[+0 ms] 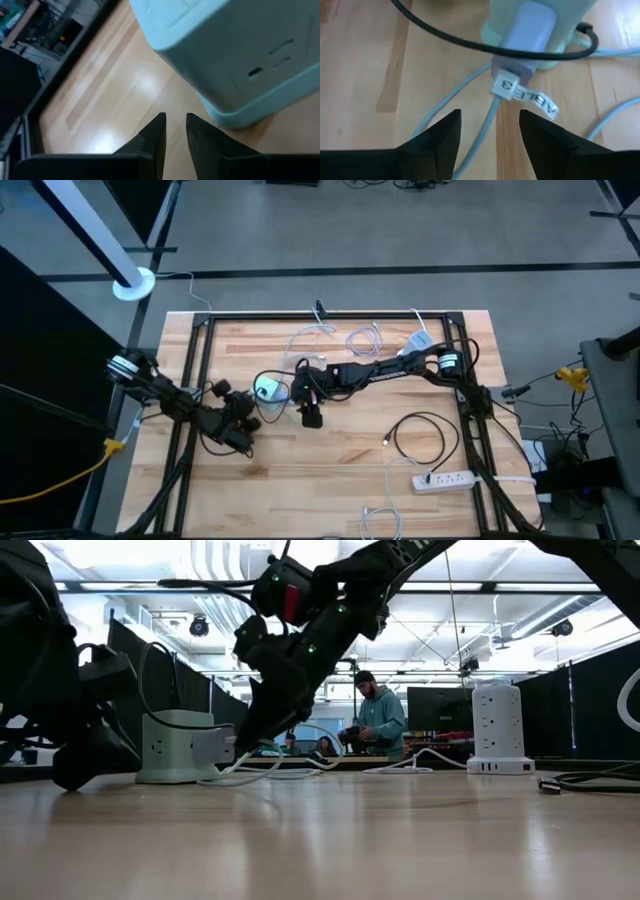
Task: Insert USB
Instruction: Adjust the cables on the table
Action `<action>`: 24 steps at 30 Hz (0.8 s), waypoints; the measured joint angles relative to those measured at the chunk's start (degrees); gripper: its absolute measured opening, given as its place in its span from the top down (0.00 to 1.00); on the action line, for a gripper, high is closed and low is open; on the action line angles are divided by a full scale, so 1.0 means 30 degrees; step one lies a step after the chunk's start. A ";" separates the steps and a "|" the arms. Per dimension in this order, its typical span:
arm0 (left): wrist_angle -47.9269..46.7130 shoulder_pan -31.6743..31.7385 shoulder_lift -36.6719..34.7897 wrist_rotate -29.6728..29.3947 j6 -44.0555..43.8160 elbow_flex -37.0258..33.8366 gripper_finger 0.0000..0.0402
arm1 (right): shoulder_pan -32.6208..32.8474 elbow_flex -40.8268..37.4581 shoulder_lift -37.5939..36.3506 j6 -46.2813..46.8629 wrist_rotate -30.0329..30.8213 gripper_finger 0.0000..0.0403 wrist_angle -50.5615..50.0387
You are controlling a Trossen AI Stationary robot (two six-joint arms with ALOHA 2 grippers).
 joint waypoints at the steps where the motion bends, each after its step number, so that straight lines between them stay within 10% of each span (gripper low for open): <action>1: -0.0026 0.0019 -0.0011 -0.0236 0.0037 0.0014 0.84 | 0.0000 0.0000 0.0011 0.0022 0.0005 0.55 0.0151; 14: 0.0459 0.0113 -0.0023 -0.1054 0.0399 0.0021 0.84 | 0.0000 0.0000 -0.0142 0.0105 0.1362 0.81 0.0545; 24: 0.4998 0.0476 -0.0054 -0.1229 0.6493 -0.0054 0.84 | 0.0000 -0.0066 -0.0208 -0.0376 0.1319 0.97 0.0041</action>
